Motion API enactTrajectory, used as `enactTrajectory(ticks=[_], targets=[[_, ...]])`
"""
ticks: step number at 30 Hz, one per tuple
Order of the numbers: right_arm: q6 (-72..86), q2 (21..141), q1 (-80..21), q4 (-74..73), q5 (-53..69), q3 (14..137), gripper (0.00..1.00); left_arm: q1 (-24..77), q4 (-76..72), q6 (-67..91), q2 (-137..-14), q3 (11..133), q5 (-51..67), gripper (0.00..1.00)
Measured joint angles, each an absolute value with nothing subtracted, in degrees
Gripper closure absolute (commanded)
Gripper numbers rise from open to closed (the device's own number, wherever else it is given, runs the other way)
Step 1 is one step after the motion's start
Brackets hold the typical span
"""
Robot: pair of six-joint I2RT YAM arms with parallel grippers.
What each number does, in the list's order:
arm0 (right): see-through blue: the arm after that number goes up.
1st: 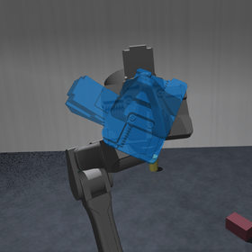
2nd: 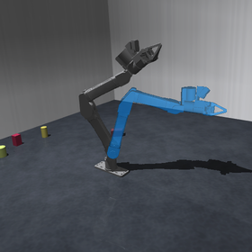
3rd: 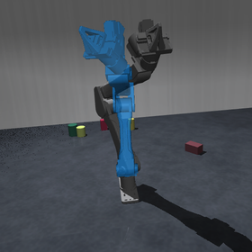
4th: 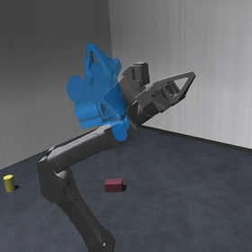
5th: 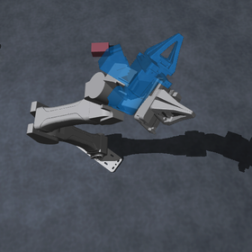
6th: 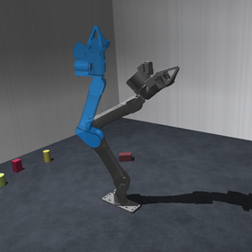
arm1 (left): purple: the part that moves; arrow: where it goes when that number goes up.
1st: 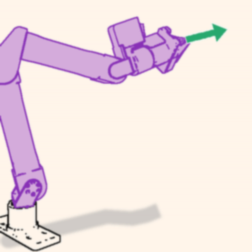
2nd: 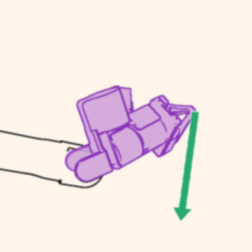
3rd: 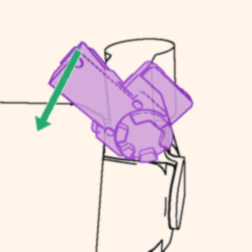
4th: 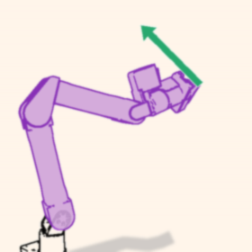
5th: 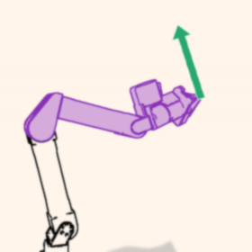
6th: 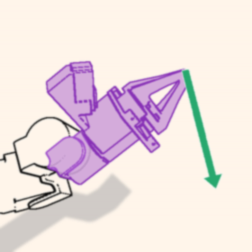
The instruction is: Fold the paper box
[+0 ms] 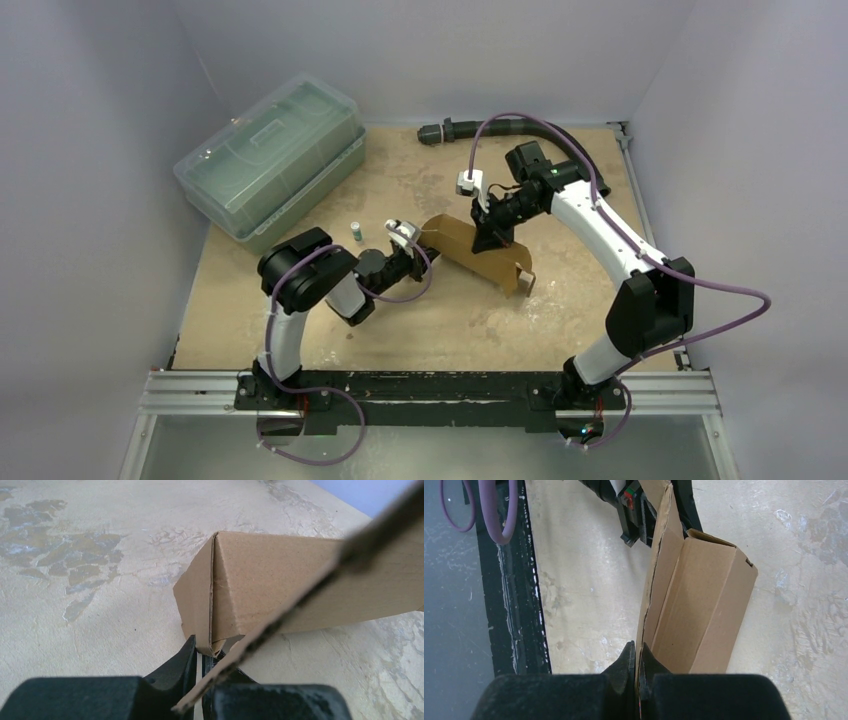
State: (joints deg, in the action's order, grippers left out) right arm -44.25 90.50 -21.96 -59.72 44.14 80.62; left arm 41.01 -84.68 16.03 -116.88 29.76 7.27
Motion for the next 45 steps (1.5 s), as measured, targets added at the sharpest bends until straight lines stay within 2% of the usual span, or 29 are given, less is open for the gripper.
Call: enactTrajectory(ticks=[3,11,18,22,25,31,45], targets=[[-43.2,90.5,-21.96,-59.2,43.9,80.62,1.0,41.23,-84.82,16.97,-116.79,29.04,6.74,0.97],[-41.12,90.5,-22.04,-58.72,43.51,80.62,1.0,42.15,-84.58,21.63,-112.29,23.24,4.91,1.0],[-40.53,90.39,-22.11,-58.26,43.11,80.62,0.79,42.68,-80.53,26.17,-105.82,20.23,4.6,1.0],[-40.51,90.35,-22.0,-58.33,43.35,80.62,0.75,43.03,-73.71,27.55,-99.96,20.43,4.54,1.0],[-40.47,90.35,-21.98,-58.41,44.1,80.66,0.79,43.2,-67.07,27.83,-96.6,21.78,4.49,1.0],[-39.51,90.35,-21.41,-58.74,45.19,80.77,1.0,43.31,-57.32,27.73,-93.95,23.49,4.4,1.0],[-34.96,90.72,-18.81,-57.43,45.54,80.99,1.0,43.35,-29.65,27.46,-87.02,33.32,5.32,0.94]])
